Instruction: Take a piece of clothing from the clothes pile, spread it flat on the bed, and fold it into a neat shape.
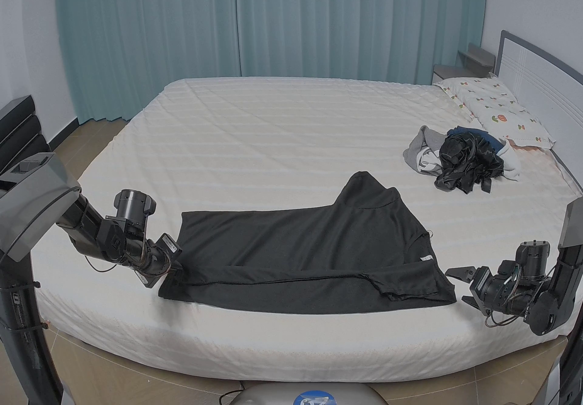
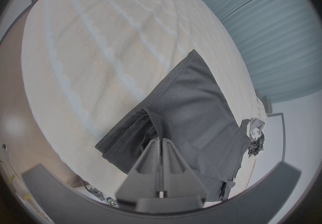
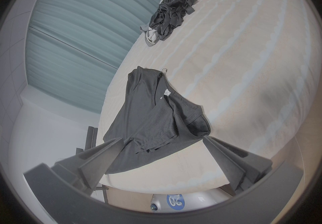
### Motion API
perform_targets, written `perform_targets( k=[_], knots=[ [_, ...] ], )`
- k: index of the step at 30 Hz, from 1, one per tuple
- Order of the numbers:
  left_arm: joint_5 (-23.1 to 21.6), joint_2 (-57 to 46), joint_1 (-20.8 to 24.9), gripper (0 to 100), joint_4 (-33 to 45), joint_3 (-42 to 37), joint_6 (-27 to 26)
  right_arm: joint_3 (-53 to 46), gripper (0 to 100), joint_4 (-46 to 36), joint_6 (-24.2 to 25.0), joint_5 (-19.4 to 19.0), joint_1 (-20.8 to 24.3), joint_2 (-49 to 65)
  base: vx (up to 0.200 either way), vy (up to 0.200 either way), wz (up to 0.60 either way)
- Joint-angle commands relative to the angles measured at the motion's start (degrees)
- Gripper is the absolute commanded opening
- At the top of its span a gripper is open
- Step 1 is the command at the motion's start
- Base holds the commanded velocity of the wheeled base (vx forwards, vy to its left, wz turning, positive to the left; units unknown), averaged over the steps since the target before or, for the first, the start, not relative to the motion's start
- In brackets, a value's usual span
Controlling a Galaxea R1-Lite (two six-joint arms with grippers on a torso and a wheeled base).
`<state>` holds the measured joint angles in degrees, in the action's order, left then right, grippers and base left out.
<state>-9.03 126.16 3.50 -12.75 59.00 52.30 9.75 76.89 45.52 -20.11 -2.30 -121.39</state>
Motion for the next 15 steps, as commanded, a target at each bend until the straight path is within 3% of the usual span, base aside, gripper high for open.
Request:
perform_targets(
  k=[1,15],
  knots=[
    [0.1,0.2,-1.6,0,0.0,1.0,0.2,-0.1,100,0.0,0.0,0.1,0.0,-0.1,0.000,0.000,0.00],
    [-2.3,2.8,-3.3,0,-5.5,3.4,6.5,0.0,100,0.0,-0.1,0.2,0.1,-0.6,0.000,0.000,0.00]
  ],
)
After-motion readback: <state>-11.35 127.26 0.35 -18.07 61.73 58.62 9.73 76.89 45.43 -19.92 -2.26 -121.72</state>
